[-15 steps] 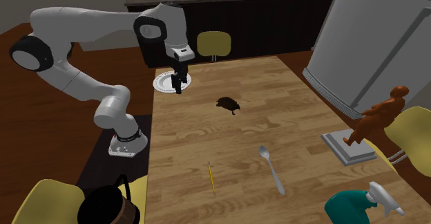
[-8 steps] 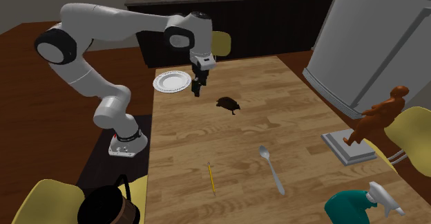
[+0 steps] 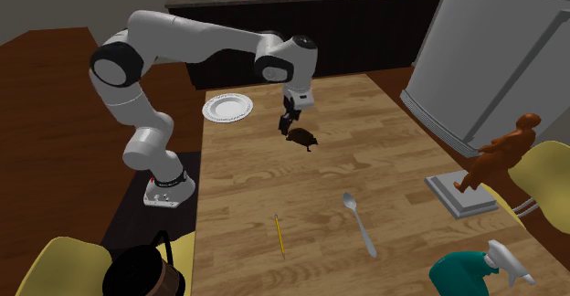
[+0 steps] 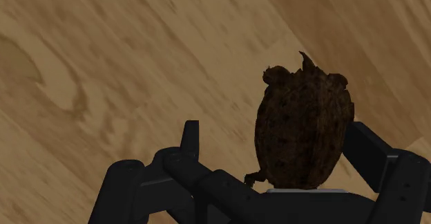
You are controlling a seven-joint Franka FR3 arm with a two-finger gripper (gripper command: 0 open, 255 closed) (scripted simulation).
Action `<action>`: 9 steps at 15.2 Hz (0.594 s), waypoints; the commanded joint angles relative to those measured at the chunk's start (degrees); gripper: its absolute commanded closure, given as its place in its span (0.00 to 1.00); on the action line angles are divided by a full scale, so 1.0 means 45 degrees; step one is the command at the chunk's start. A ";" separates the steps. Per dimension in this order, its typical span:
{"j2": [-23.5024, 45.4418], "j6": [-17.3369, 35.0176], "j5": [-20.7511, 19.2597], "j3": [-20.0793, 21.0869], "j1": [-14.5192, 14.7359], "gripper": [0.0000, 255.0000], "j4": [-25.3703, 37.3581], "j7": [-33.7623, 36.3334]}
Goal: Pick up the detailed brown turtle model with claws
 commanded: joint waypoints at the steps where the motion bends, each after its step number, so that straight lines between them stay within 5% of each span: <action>1: 0.1128 0.0007 0.0338 -0.0059 -0.0059 0.00 0.1039 0.0434; 6: 0.3751 -0.0072 0.1207 -0.0250 -0.0305 0.00 0.3535 0.1327; 9: 0.3811 0.0244 0.1223 -0.0243 -0.0304 0.00 0.3274 0.1271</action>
